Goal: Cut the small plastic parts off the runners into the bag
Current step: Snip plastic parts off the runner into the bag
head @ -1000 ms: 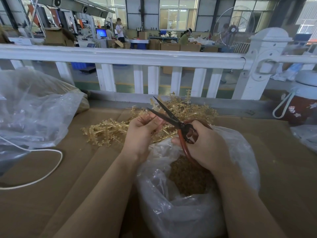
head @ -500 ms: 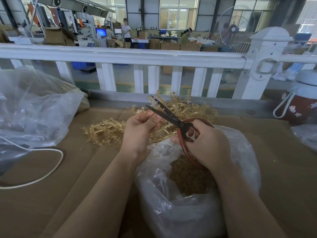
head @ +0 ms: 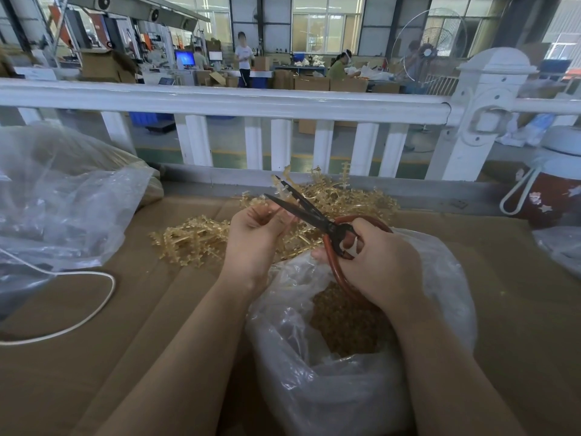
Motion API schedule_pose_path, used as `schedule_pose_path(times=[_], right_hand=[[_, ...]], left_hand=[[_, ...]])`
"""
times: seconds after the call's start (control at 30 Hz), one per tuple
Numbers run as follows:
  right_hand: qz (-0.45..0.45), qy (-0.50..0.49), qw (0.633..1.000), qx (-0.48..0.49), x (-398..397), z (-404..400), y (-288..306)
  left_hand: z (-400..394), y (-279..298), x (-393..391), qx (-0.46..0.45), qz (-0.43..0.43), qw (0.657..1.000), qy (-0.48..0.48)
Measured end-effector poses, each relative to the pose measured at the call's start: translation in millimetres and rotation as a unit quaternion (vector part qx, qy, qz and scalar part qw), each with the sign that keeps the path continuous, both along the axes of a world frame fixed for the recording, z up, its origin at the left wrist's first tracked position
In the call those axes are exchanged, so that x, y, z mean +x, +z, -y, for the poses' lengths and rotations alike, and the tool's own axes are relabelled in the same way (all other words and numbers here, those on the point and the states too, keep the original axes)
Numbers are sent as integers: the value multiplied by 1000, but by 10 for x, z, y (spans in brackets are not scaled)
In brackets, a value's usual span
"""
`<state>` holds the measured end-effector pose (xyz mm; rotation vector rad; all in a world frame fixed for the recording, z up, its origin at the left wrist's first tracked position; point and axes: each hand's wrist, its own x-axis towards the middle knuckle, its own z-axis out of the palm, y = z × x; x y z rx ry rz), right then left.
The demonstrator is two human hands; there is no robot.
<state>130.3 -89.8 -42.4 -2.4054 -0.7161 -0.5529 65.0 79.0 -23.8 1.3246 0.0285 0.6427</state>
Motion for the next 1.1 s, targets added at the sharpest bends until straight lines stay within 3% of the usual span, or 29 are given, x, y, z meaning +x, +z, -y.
schedule_pose_path(times=[0.7,0.97,1.1], right_hand=[[28,3,999,33,4,-8,-28],[-21,22,999,39,1,0,-37],[-80,48,988,121,-5,-24,-31]], left_hand=[[-2,-11,2,-54,-14,998,-15],[3,-14,11,-113,-92,989,-19],[-8,-27,34,-132,-134,981,-49]])
